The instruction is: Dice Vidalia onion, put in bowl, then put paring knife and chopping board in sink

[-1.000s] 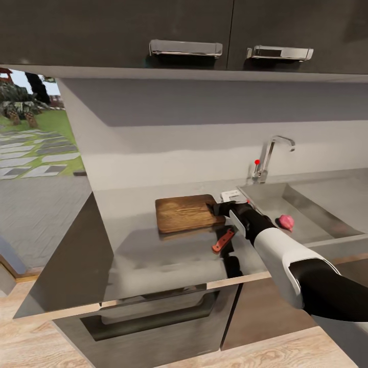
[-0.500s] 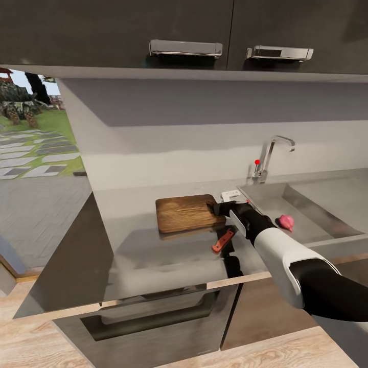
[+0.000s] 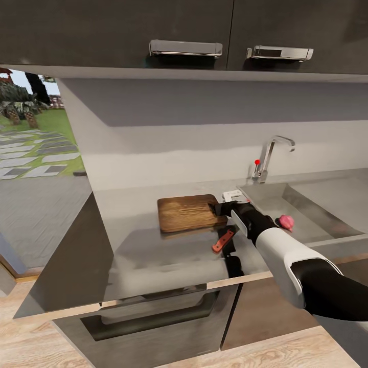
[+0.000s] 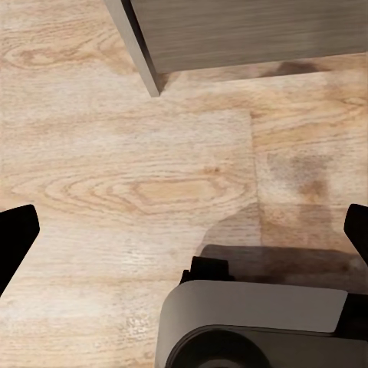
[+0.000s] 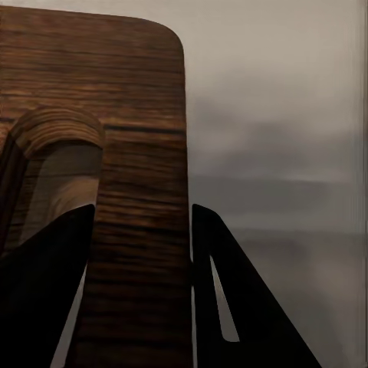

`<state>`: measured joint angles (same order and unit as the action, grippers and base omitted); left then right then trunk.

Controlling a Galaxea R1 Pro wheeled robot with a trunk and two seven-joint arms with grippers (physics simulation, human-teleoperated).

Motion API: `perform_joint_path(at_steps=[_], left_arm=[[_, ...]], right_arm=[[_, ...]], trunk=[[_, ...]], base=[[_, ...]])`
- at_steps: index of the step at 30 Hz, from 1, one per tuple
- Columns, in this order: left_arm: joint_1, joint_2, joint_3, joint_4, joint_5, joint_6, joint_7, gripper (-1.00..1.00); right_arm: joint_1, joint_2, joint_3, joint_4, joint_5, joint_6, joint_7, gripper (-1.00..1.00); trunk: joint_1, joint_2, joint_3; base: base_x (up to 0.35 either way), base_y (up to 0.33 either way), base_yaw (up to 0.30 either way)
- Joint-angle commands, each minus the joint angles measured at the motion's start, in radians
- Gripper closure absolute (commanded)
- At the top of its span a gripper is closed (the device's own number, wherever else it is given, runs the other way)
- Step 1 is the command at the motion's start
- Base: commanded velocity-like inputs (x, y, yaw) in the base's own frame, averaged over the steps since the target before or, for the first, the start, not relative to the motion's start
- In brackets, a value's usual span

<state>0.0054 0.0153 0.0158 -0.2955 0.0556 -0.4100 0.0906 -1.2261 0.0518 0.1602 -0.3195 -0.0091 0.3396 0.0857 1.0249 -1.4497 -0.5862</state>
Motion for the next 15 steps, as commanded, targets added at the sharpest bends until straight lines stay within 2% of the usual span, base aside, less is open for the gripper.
perform_joint_path(at_steps=[1, 15], left_arm=[[0.001, 0.0, -0.001, -0.002, 0.006, -0.001, 0.0, -1.0], [0.001, 0.0, -0.001, -0.002, 0.006, -0.001, 0.0, -1.0]], right_arm=[[0.0, -0.002, 0.008, 0.0, 0.008, 0.005, 0.002, 1.0], [0.0, -0.004, 0.008, 0.0, 0.008, 0.005, 0.002, 1.0]], trunk=[[0.0, 0.0, -0.001], [0.0, 0.0, -0.001]], base=[[0.0, 0.0, 0.0], [0.0, 0.0, 0.0]])
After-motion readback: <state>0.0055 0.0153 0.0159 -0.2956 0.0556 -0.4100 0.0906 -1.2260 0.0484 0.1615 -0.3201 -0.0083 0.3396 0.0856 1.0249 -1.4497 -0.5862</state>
